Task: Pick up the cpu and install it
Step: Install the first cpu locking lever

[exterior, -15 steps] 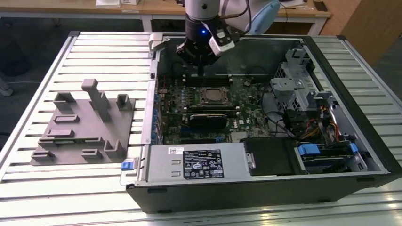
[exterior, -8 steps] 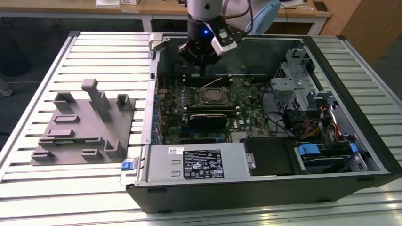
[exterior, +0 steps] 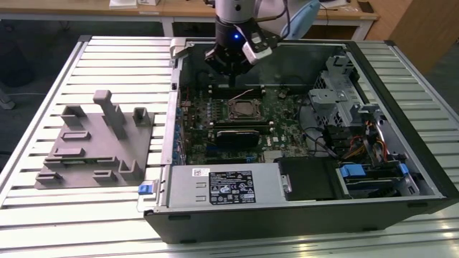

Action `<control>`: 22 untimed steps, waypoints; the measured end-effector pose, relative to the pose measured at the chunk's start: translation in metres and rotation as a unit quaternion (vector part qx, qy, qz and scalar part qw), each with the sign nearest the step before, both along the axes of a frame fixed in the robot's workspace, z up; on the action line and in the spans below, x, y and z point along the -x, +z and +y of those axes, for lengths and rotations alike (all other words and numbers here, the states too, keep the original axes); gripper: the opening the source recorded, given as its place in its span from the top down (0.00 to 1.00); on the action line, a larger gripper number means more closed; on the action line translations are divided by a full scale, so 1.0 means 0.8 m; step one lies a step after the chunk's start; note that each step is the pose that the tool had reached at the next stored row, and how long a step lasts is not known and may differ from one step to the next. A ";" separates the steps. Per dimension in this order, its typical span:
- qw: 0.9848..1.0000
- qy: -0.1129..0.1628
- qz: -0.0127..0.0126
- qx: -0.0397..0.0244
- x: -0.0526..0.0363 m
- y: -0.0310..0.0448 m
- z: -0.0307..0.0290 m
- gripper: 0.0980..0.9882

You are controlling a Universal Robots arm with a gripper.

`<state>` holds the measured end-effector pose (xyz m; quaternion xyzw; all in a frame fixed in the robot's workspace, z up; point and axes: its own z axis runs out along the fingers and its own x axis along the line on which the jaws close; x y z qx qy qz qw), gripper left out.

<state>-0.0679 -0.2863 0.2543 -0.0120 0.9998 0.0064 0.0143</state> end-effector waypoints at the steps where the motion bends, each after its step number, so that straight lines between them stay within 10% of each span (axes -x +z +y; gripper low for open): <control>1: 1.000 0.000 0.000 0.000 -0.001 0.0000 0.0000 0.99; 13: 1.000 0.000 0.000 0.000 -0.006 0.0000 -0.0002 0.99; 17: 1.000 0.000 0.000 -0.020 -0.007 0.0000 -0.0009 0.99; 22: 1.000 0.000 0.000 -0.021 -0.013 -0.0011 -0.0009 0.99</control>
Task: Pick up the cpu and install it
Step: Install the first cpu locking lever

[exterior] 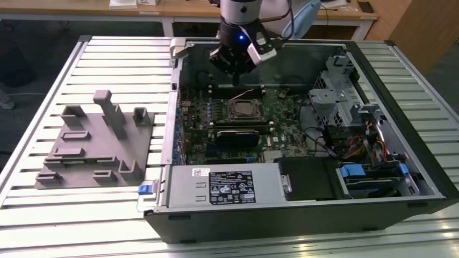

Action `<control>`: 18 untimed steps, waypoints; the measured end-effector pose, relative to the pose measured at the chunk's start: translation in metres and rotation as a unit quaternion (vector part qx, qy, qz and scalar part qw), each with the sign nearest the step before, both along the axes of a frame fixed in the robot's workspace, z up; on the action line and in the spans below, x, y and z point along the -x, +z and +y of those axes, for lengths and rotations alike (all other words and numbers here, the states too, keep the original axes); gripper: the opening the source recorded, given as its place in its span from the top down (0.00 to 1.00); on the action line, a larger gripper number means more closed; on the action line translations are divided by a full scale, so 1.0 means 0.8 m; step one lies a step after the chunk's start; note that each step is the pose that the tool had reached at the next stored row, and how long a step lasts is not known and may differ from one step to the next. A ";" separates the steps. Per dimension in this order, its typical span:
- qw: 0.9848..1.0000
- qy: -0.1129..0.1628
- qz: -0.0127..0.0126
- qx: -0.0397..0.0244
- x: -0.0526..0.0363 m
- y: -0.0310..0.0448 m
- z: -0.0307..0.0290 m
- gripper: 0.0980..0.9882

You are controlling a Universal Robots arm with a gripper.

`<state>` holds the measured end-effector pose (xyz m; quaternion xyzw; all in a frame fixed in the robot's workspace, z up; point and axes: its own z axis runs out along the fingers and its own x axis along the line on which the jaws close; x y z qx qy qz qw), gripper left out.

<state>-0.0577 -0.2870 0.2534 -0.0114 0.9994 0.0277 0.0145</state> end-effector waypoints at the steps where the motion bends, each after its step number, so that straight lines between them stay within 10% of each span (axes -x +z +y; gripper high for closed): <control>1: 1.000 0.000 0.000 -0.001 -0.002 -0.0012 -0.0001 0.99; 5: 1.000 0.000 0.000 -0.012 -0.007 -0.0059 -0.0005 0.99; 18: 1.000 0.000 0.001 -0.012 -0.018 -0.0227 -0.0009 0.99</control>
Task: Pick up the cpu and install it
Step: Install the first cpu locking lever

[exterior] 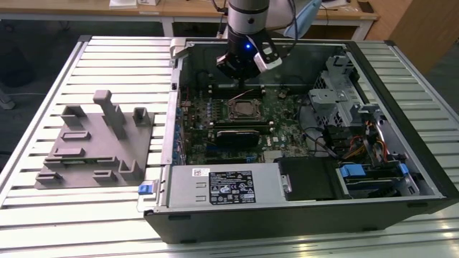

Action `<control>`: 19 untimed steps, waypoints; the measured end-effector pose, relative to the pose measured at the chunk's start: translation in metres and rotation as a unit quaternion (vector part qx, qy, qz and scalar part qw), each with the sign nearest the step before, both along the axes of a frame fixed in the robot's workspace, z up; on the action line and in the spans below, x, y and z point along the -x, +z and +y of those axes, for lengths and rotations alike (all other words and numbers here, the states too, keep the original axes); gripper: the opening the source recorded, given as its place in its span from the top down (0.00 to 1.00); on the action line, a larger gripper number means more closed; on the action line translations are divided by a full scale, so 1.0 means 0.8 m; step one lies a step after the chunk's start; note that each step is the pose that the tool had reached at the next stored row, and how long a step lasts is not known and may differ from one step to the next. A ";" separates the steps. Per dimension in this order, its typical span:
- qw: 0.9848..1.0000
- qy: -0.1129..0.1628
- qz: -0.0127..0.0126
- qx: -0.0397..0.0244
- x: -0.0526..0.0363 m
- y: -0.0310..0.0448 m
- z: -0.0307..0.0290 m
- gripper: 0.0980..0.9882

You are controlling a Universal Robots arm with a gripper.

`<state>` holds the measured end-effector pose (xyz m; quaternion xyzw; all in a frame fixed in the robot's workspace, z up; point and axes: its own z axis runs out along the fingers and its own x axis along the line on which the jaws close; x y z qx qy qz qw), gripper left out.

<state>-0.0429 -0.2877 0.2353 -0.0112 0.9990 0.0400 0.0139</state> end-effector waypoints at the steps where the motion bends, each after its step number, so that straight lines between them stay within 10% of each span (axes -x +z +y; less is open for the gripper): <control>1: 1.000 0.000 0.000 0.000 0.000 0.0000 0.0000 0.99; 19: 1.000 0.004 0.000 0.002 -0.003 -0.0112 -0.0006 0.99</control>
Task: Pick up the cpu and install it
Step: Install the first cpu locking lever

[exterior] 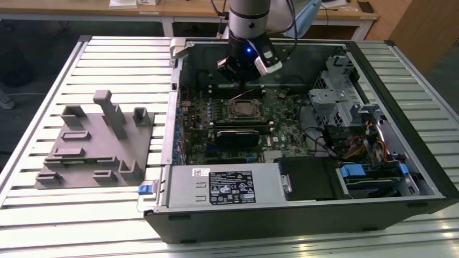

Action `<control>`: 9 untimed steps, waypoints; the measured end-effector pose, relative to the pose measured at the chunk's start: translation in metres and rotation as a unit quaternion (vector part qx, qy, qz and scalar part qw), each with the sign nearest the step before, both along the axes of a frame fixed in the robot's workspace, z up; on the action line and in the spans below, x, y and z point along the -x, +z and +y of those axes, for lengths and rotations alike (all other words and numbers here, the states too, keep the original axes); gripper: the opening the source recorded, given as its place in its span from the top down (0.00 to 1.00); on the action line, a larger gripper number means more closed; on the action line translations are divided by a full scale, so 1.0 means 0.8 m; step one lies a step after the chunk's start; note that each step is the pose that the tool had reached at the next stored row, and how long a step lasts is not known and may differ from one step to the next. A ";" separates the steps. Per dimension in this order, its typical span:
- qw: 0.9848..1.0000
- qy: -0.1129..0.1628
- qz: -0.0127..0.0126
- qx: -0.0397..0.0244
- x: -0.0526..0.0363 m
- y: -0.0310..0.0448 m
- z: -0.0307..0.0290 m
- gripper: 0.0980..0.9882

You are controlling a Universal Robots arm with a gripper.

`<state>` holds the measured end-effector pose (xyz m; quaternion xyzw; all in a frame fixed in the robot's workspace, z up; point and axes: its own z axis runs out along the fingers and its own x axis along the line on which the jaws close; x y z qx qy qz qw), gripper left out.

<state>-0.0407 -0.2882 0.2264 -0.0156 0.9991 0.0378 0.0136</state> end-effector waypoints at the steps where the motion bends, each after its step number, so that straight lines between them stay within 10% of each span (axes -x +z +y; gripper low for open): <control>1: 1.000 0.000 0.000 0.000 -0.001 -0.0006 0.0001 0.99; 9: 1.000 0.000 0.000 0.000 -0.003 -0.0027 0.0003 0.99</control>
